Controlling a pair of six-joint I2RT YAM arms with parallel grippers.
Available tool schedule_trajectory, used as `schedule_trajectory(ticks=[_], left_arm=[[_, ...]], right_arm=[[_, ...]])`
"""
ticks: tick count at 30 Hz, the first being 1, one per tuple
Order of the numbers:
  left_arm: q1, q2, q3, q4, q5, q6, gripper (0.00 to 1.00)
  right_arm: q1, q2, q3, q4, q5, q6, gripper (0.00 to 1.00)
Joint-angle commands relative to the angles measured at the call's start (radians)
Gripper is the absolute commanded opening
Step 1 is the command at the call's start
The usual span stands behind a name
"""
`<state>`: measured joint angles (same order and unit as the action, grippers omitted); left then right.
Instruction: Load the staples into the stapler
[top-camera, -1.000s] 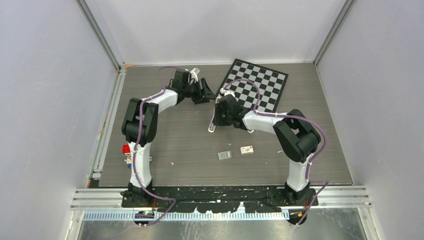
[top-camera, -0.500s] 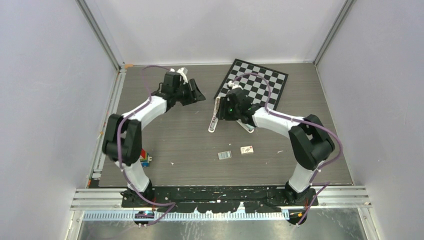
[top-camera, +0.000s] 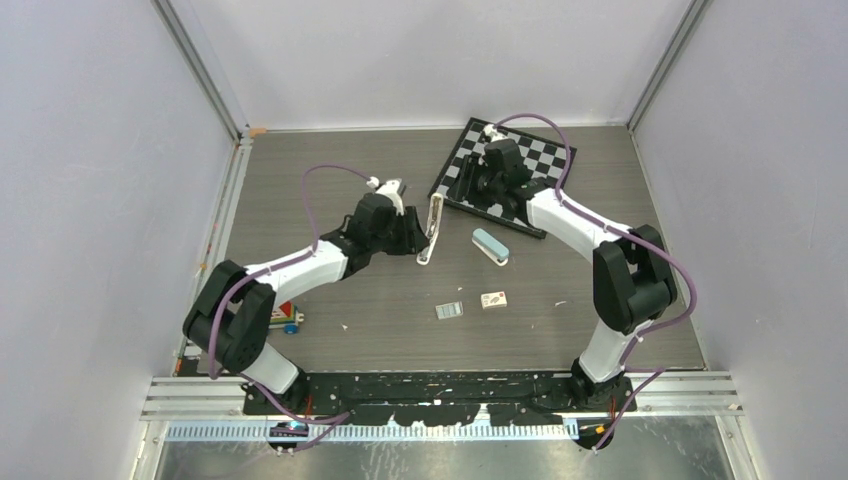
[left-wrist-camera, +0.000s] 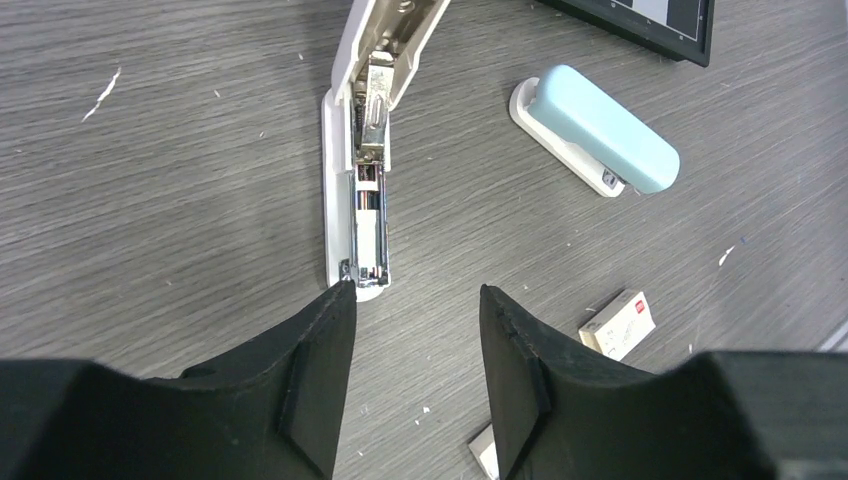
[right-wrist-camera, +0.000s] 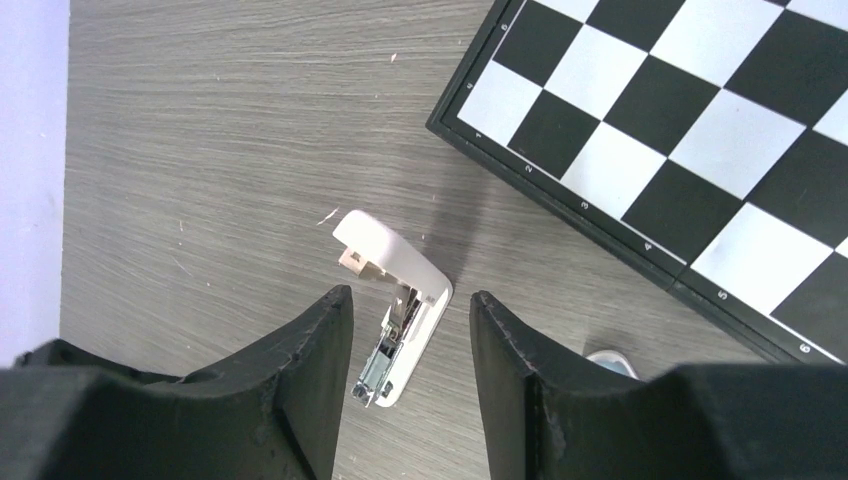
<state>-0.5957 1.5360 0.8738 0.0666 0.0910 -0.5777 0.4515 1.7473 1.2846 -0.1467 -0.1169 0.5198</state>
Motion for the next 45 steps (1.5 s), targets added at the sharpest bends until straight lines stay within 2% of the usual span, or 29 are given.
schedule_trajectory(ticks=[1, 6, 14, 17, 25, 33, 39, 45], left_arm=[[-0.022, 0.022, -0.02, 0.161, -0.067, 0.054, 0.52], [-0.035, 0.092, -0.026, 0.209, -0.059, 0.07, 0.52], [-0.065, 0.146, -0.029, 0.236, -0.083, 0.132, 0.53], [-0.076, 0.148, -0.034, 0.24, -0.106, 0.149, 0.53], [-0.089, 0.174, -0.039, 0.242, -0.134, 0.157, 0.51], [-0.088, 0.175, -0.049, 0.244, -0.16, 0.174, 0.4], [-0.089, 0.185, -0.065, 0.252, -0.171, 0.184, 0.36], [-0.09, 0.201, -0.068, 0.256, -0.175, 0.19, 0.22]], right_arm=[[0.004, 0.023, 0.051, -0.004, -0.055, -0.05, 0.53], [0.002, 0.072, 0.103, -0.018, -0.105, -0.063, 0.55], [0.001, 0.132, 0.19, -0.035, -0.126, -0.058, 0.67], [-0.003, 0.156, 0.217, -0.041, -0.131, -0.06, 0.68], [-0.019, 0.204, 0.237, -0.017, -0.181, -0.036, 0.58], [-0.029, 0.232, 0.254, -0.029, -0.205, -0.046, 0.47], [-0.037, 0.225, 0.228, 0.002, -0.235, -0.039, 0.45], [-0.04, 0.252, 0.262, -0.015, -0.285, -0.054, 0.49]])
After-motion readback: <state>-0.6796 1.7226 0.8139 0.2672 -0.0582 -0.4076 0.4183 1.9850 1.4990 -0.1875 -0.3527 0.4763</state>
